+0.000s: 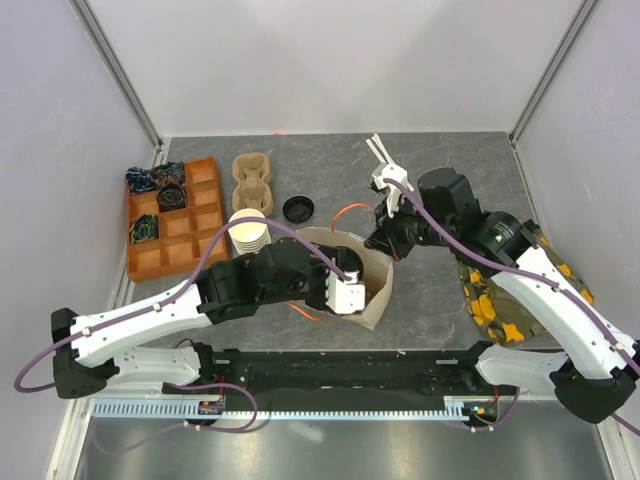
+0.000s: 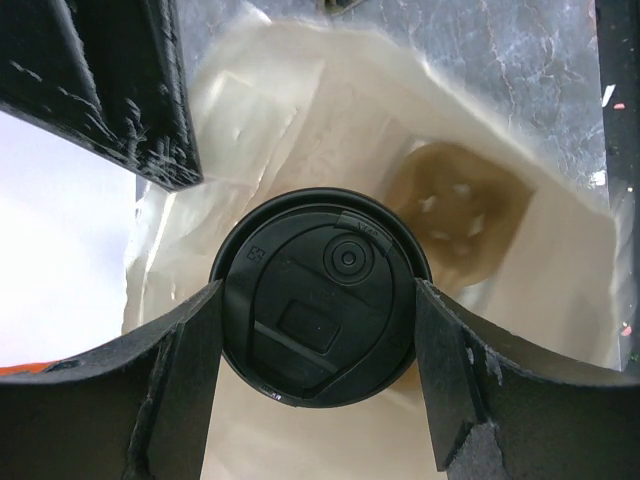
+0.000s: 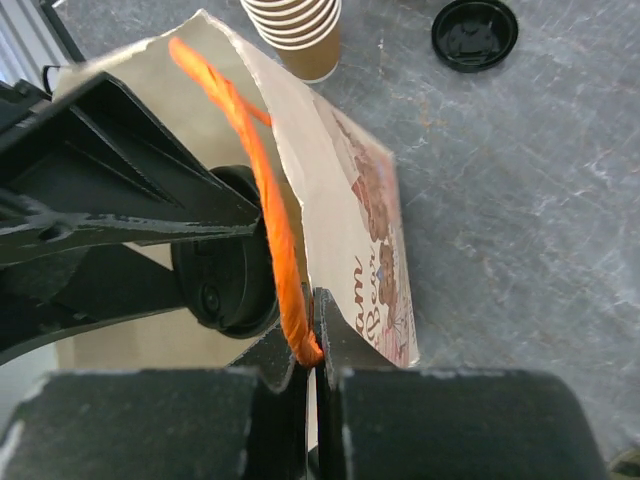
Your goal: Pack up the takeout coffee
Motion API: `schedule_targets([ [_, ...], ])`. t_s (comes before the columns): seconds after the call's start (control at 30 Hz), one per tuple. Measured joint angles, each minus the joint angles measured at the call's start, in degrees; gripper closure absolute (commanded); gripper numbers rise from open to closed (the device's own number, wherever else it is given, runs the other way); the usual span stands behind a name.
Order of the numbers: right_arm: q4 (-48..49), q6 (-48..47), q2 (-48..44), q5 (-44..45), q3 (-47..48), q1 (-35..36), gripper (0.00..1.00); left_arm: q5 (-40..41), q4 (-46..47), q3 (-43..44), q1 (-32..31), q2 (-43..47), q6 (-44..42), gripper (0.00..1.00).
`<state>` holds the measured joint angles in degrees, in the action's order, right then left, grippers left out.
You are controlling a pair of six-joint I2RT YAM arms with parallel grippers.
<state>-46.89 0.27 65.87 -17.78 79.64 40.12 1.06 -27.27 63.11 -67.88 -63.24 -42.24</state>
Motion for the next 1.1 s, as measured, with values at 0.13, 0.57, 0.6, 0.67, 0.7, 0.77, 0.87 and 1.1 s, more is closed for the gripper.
schedule_targets([
  [0.13,1.27,1.73,-1.40,-0.20,-1.11,0.31,1.00,-1.03,2.38,-4.46,0.00,2.40,-0.02,0.77],
  [0.57,7.32,-0.31,-5.81,4.83,-3.26,8.63,1.00,-1.84,5.53,-6.43,0.00,4.66,-0.07,0.78],
  [0.6,7.41,-0.31,-5.70,5.16,-3.32,8.98,1.00,-2.08,5.99,-6.80,0.00,4.66,-0.09,0.78],
  [0.67,7.50,-0.37,-5.75,5.81,-3.69,9.55,1.00,-2.64,7.28,-7.93,0.00,4.66,-0.15,0.78],
  [0.7,7.52,-0.52,-5.81,5.90,-3.96,9.60,1.00,-2.80,7.98,-8.76,0.00,4.66,-0.28,0.78],
  [0.77,7.54,-0.76,-5.95,6.16,-4.52,10.08,1.00,-2.93,9.11,-10.38,0.00,4.61,-0.52,0.78],
  [0.87,7.54,-1.38,-6.34,6.12,-5.40,10.97,1.00,-3.15,10.21,-12.44,0.00,4.37,-0.72,0.78],
  [1.1,8.02,-2.08,-7.69,6.08,-7.15,12.68,1.00,-3.34,12.79,-15.89,0.00,3.65,-0.74,0.79],
])
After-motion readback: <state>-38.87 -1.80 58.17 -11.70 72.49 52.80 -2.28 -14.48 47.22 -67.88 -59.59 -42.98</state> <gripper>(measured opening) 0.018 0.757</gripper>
